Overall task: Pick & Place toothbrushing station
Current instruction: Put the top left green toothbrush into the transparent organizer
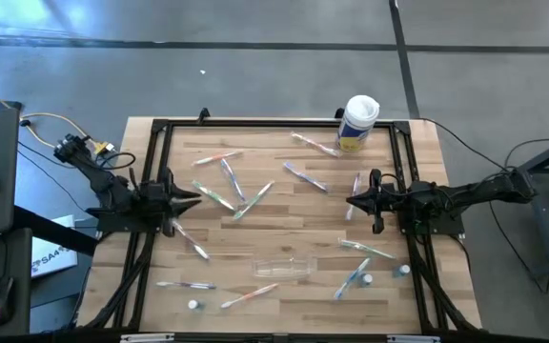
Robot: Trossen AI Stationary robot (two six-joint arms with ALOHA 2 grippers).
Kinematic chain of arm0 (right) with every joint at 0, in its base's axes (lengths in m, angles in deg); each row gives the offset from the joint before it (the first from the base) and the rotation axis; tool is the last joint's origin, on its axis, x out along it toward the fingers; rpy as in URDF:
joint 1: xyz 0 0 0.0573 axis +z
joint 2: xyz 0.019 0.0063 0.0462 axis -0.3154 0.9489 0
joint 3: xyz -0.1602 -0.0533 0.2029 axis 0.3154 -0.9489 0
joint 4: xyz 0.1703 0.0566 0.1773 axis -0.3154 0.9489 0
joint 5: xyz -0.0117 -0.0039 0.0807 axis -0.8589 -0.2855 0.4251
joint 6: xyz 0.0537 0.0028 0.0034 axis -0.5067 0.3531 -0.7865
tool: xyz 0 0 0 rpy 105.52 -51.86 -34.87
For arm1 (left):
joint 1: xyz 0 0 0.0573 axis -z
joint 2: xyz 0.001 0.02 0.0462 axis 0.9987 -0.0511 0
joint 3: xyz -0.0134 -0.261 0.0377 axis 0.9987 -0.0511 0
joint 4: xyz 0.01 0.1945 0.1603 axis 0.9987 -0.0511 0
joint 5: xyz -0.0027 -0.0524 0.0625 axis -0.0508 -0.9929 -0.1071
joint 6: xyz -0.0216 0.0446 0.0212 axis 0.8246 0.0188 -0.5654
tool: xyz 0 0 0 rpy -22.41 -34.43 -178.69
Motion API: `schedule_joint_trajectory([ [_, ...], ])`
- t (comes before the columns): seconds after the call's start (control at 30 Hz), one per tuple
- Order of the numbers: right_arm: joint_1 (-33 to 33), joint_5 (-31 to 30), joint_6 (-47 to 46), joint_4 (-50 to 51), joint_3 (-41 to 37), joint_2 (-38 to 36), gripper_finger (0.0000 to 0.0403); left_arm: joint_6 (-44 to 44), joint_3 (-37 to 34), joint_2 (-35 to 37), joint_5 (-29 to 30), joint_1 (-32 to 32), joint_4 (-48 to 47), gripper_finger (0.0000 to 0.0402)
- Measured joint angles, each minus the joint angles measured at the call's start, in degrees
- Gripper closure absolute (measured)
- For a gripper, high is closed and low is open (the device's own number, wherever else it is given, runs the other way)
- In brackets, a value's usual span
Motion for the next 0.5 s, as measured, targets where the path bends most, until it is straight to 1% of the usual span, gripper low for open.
schedule_joint_trajectory([
  [0.13, 0.0, 0.0, 0.0, 0.09, 0.02, 0.74, 0.04, -0.01, 2.63, -5.79, 0.94, 0.0, 0.15, 0.0262],
  [0.23, 0.0, 0.0, 0.0, 0.01, 0.0, 1.44, 0.04, 0.29, 4.45, -9.81, 1.49, 0.0, -0.57, 0.0235],
  [0.33, 0.0, 0.0, 0.0, -0.25, 0.0, 2.18, 0.04, 3.74, 7.47, -13.75, 1.51, 0.0, -5.69, 0.0226],
  [0.5, 0.0, 0.0, 0.02, -1.37, 0.02, 2.98, 0.04, 9.59, 14.59, -20.23, 3.23, -0.02, -19.68, 0.0224],
])
